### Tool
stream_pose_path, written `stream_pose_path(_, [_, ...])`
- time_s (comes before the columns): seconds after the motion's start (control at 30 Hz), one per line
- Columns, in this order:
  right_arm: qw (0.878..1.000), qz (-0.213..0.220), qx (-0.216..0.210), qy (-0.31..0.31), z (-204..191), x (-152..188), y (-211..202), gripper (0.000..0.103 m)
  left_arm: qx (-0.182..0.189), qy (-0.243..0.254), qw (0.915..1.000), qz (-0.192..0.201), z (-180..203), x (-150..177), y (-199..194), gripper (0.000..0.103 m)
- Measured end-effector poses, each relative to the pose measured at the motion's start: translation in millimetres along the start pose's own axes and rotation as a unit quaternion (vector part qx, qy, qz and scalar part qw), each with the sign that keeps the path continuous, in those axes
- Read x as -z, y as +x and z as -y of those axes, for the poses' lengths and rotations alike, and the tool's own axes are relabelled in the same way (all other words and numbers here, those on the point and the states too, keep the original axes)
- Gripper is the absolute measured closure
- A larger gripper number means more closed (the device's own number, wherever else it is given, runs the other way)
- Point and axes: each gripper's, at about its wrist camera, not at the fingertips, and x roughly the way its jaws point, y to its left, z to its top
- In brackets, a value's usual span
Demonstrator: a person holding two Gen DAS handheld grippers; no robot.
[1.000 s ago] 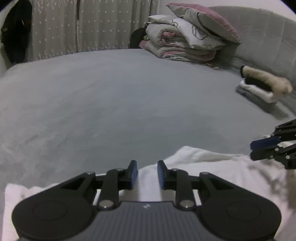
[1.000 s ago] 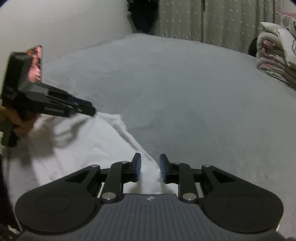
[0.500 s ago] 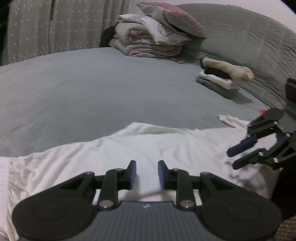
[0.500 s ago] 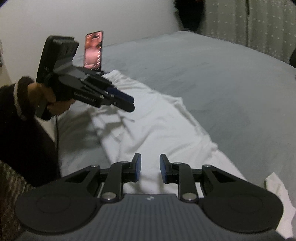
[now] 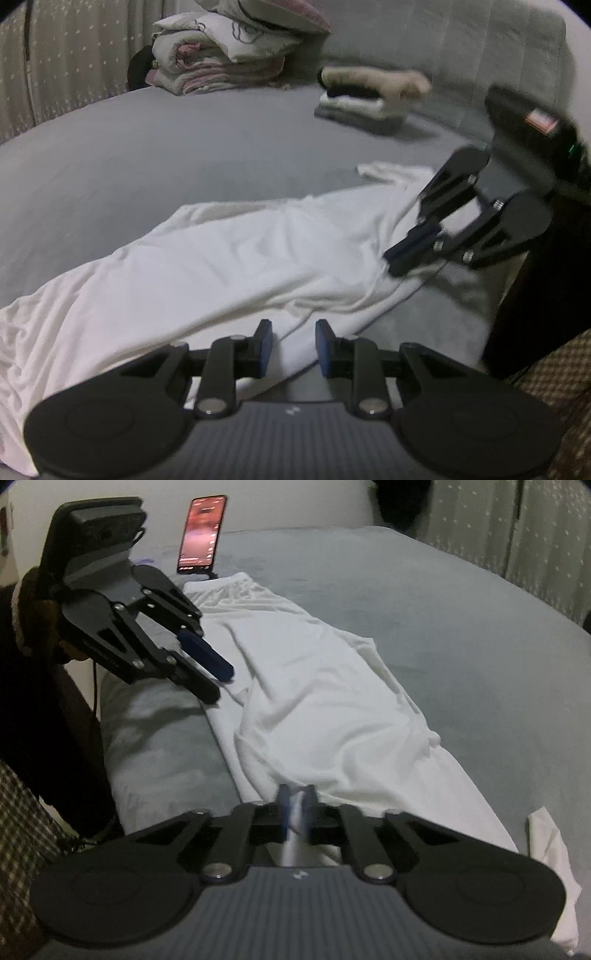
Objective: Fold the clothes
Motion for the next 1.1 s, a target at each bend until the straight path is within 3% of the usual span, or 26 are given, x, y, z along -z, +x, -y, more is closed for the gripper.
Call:
stream_pose_path(0.2, [1.000, 0.017, 0.018, -0.010, -5.5, 0.0, -9.0, 0.103, -0.018, -0.003, 0.9998, 0.000, -0.2, 0.5, 0.9, 0.079])
stream_pose_path(0.4, [0.999, 0.024, 0.027, 0.000, -4.0, 1.8, -17.9, 0.103, -0.029, -0.002, 0.9996, 0.001, 0.1, 0.0, 3.2, 0.103])
stream_pose_path(0.87, [0.999, 0.046, 0.016, -0.014, -10.7, -0.4, -38.6, 0.103, -0.013, 0.018, 0.9996, 0.016, -0.6, 1.0, -32.0, 0.103])
stream_pose_path(1.1, [1.000, 0.011, 0.002, -0.028, -17.7, 4.8, -29.0, 0.103, 0.002, 0.036, 0.9989, -0.031, 4.0, 7.9, -22.4, 0.103])
